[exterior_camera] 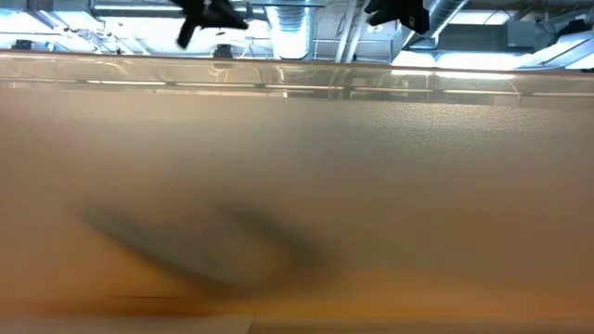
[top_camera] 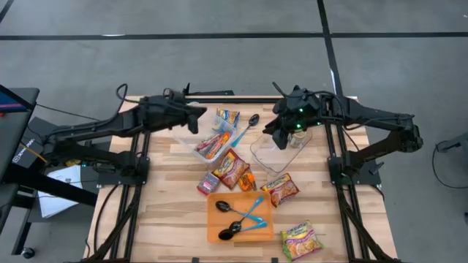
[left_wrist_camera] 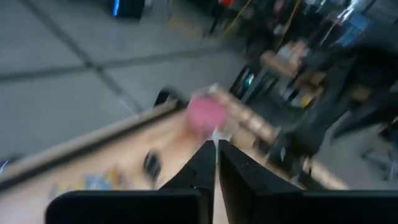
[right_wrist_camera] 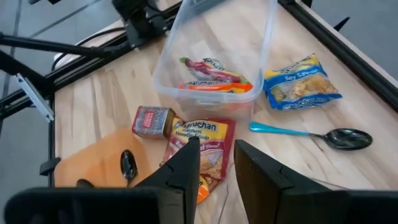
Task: Pick & Place Food Item
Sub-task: Put the blue noodle pack into the transparent container
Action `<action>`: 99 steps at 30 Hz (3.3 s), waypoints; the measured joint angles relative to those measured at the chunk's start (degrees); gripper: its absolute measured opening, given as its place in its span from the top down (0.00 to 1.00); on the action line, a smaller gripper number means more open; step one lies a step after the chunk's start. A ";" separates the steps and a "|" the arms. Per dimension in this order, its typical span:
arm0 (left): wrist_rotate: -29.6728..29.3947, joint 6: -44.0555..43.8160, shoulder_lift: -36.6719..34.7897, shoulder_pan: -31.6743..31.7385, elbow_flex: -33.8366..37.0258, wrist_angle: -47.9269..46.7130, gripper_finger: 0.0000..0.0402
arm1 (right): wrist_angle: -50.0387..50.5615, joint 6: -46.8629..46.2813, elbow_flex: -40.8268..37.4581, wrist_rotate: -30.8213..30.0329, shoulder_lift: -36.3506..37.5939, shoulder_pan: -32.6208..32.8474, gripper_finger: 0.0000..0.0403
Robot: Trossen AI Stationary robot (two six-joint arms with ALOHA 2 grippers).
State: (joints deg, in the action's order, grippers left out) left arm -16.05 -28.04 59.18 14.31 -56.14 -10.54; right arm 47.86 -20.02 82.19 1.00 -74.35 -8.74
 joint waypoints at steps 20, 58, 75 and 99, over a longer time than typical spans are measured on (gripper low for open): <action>11.58 17.62 41.12 17.71 -48.10 -14.03 0.59 | 5.43 -5.60 0.00 0.46 0.00 1.34 0.77; 19.39 6.54 68.49 19.84 -57.16 -45.57 0.57 | 6.08 -7.02 0.00 0.46 0.02 2.25 0.77; 19.21 7.97 70.11 19.49 -56.52 -48.39 0.43 | 5.90 -6.39 0.00 0.43 0.02 2.43 0.77; 18.72 11.30 70.88 18.84 -56.59 -50.76 0.43 | 5.86 -4.90 0.00 0.43 0.02 2.45 0.77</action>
State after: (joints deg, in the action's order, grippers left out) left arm 2.67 -16.73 130.07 33.15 -112.72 -61.30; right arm 53.71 -24.92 82.19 1.43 -74.32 -6.28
